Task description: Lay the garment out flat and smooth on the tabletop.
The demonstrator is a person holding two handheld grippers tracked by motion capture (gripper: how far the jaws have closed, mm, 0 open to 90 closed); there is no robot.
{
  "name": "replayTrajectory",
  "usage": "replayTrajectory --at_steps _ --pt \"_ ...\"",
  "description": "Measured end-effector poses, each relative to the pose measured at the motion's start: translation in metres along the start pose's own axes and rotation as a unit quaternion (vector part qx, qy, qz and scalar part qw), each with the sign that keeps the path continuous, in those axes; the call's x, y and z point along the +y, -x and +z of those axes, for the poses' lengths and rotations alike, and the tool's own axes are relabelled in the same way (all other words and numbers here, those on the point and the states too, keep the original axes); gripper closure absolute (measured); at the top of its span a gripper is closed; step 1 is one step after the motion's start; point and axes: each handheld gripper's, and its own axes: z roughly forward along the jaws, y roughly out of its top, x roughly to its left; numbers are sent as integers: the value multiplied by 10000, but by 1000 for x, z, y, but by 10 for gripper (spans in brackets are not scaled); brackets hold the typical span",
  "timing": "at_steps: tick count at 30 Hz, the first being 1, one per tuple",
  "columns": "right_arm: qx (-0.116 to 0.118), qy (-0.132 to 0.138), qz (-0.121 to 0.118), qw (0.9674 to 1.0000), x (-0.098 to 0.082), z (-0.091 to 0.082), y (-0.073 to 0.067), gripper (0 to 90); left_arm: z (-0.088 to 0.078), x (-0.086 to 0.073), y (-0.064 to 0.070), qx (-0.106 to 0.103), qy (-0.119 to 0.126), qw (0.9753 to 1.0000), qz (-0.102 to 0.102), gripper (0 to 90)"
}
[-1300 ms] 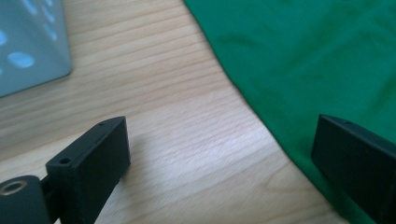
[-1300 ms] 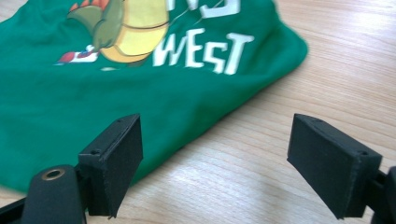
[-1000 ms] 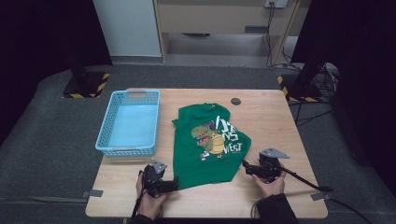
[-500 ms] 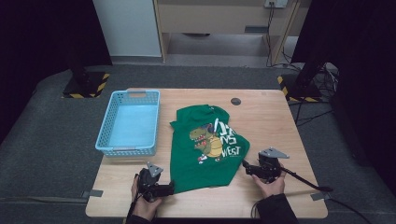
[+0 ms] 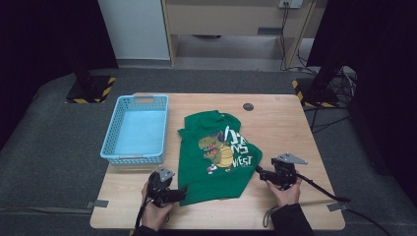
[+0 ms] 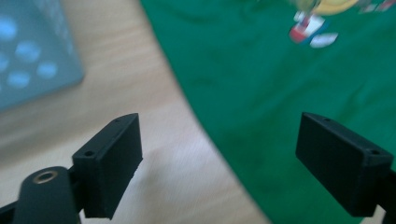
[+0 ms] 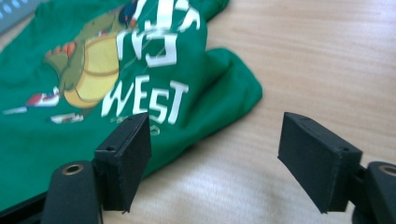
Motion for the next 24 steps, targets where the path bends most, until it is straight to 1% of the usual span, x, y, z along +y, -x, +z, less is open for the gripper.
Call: replayTrajectory --at_steps 1,2,5,7,9,10,13,16,17,18,20,22,24 --pt "8 17 20 10000 2 0 1 268 3 5 1 -28 68 10000 16 154" --pt "19 28 24 10000 3 1 2 279 7 10 2 -31 84 10000 21 171" --pt "57 43 78 9999 8 4 5 302 21 27 6 22 40 9999 109 180" --pt "17 0 -17 10000 12 7 5 312 30 37 8 15 75 9999 139 198" --pt "44 2 -86 10000 19 11 2 331 38 48 9 68 124 9997 184 213" --pt "51 -4 -130 9999 23 14 1 343 43 52 9 67 137 9997 176 225" --pt "41 -57 -235 9997 34 26 -3 368 58 62 8 72 130 9997 214 256" --pt "69 -163 -247 9995 44 42 -4 382 71 68 5 84 -19 9997 247 292" --pt "86 -221 -245 9994 46 47 -4 385 75 68 4 97 -30 9997 234 306" --pt "83 -277 -291 9992 48 53 -4 391 78 68 2 98 -16 9998 198 314" --pt "49 -379 -356 9986 49 62 -5 407 83 67 -1 128 -96 9998 133 330" --pt "87 -456 -379 9982 48 69 -6 436 88 65 -4 109 -209 9997 93 353" --pt "89 -519 -448 9976 46 73 -8 466 88 64 -3 189 -200 9994 208 377"
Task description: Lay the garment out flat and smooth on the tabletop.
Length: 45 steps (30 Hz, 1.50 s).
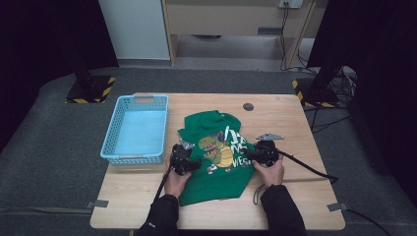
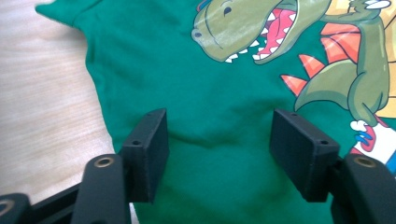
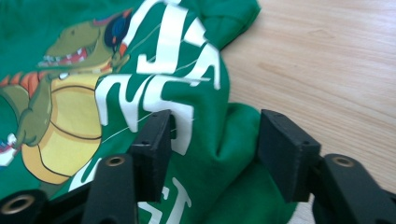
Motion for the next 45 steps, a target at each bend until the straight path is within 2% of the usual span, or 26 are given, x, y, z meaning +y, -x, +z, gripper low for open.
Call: replayTrajectory --at_steps 6,8,13,16,19,30,33,38,41,42,43,45 --pt "13 -330 -252 9991 -10 7 -4 519 -3 -5 5 -37 90 9999 60 415" --pt "9 -253 -302 9992 -16 5 -5 524 -4 -9 7 -50 182 9998 65 417" --pt "69 -221 -276 9994 -26 -6 -5 528 -10 -15 12 -97 159 9998 117 419" --pt "3 -293 -370 9989 -32 -15 -7 528 -14 -19 16 -121 188 9997 139 420" --pt "7 -351 -361 9987 -38 -23 -10 529 -19 -23 21 -160 155 9996 179 420" --pt "38 -402 -397 9984 -63 -54 -16 526 -38 -39 39 -477 -9 9977 476 404" --pt "106 -450 -353 9983 -62 -58 -16 492 -40 -33 35 -588 -48 9975 386 402" --pt "136 52 -224 9996 -48 -69 -7 455 -47 -8 21 -730 378 9965 181 380" --pt "109 269 -164 9994 -35 -74 -2 425 -47 11 15 -705 666 9951 195 379" --pt "109 269 -164 9994 -35 -74 -2 425 -47 11 15 -705 666 9951 195 372" --pt "100 389 -147 9991 -26 -75 1 408 -44 23 13 -632 741 9949 255 362" --pt "90 476 -123 9988 -20 -74 4 401 -40 34 12 -565 743 9952 309 361"
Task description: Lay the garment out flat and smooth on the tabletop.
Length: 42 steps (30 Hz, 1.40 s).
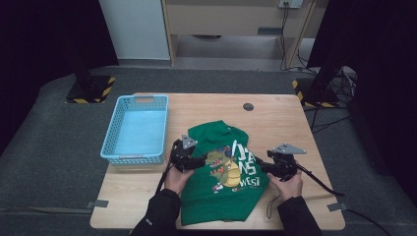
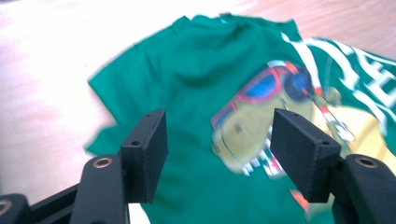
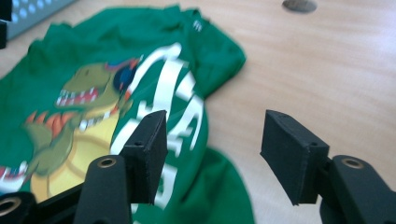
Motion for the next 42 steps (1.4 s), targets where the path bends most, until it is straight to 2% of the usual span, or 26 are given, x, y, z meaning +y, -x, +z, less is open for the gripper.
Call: replayTrajectory --at_steps 3,6,7,9,11,12,15,18,21,23,26,30,33,37,39,42 --pt "2 106 101 9999 8 5 6 393 11 13 -3 25 33 10000 85 363" --pt "-12 184 141 9997 15 11 11 391 19 20 -7 20 42 10000 56 355" --pt "-12 184 141 9997 15 11 11 391 23 24 -9 37 56 10000 30 355" --pt "-27 219 126 9997 19 16 12 390 31 30 -14 133 42 9998 116 354" --pt "-43 221 103 9997 22 22 13 390 40 36 -19 171 -11 9998 120 354" --pt "-42 202 112 9997 24 25 14 393 42 37 -21 181 68 9997 116 354" --pt "-22 164 181 9997 29 35 18 419 51 44 -27 195 73 9997 119 354" --pt "-5 101 239 9997 34 43 21 445 66 51 -38 238 -19 9997 28 353" --pt "43 32 308 9995 36 49 24 459 74 53 -44 271 -91 9996 -40 355" --pt "79 -27 424 9991 38 58 27 478 85 54 -51 260 -106 9995 -138 365" --pt "103 -122 488 9987 39 68 31 491 99 54 -54 261 -178 9995 -82 369" --pt "128 -280 522 9982 38 82 33 493 113 58 -59 249 -213 9995 -34 361" --pt "136 -357 501 9980 36 91 31 493 122 59 -62 236 -170 9995 -86 357" --pt "221 -471 503 9974 34 102 30 487 138 56 -68 227 -326 9992 -79 361" --pt "239 -500 515 9971 35 107 30 483 143 54 -72 212 -367 9990 -174 374" --pt "192 -562 461 9972 33 113 30 486 149 51 -76 237 -417 9987 -198 380"
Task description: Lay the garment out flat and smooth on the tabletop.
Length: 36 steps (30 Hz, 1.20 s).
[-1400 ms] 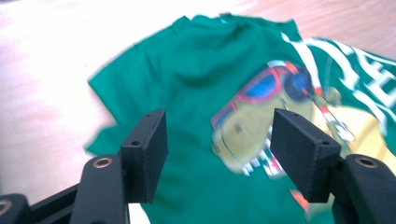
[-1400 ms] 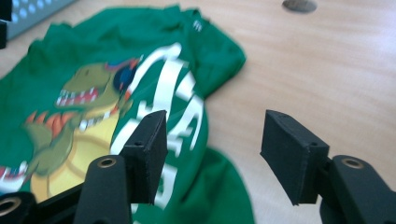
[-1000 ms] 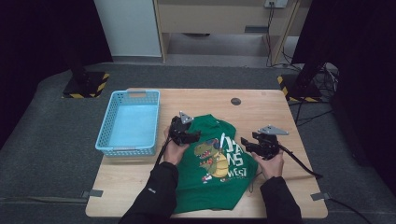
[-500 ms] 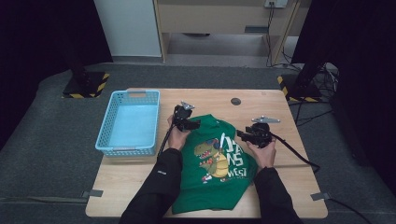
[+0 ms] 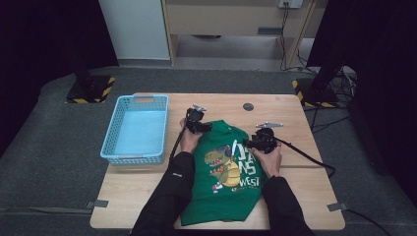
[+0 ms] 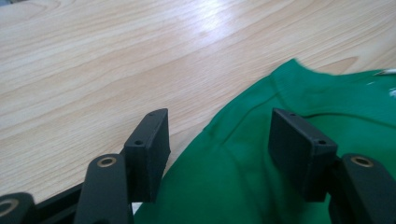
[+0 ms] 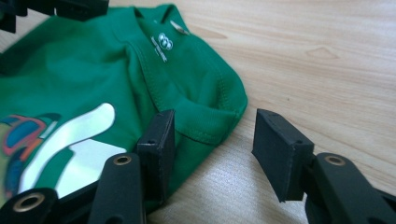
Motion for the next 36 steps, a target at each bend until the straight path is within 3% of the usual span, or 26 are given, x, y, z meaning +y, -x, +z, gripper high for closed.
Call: replayTrajectory --at_steps 6,10,14,18,21,24,29,33,36 --pt "-65 -55 -130 9999 -5 9 -5 554 3 -4 -3 49 -40 9999 104 420" --pt "-107 -84 -358 9993 -4 12 -12 683 -2 -6 2 39 -43 9999 113 592" --pt "-45 -40 -409 9991 -4 13 -18 811 -6 -9 7 71 -81 9999 22 790" --pt "-33 -30 -434 9990 -3 13 -18 823 -13 -11 8 21 -149 9999 -34 835" --pt "-3 184 -439 9989 1 2 -18 823 -29 -12 5 -117 90 9997 -215 840" --pt "-2 476 -501 9976 10 -19 -20 823 -57 -7 3 -119 460 9983 -337 839" --pt "-222 1020 -761 9916 28 -60 -33 822 -115 1 13 53 1240 9923 -40 838" --pt "-464 1543 -885 9830 44 -88 -48 821 -152 9 21 223 1790 9835 110 837" --pt "-673 1938 -852 9750 56 -101 -58 820 -168 15 26 465 2059 9773 196 837"
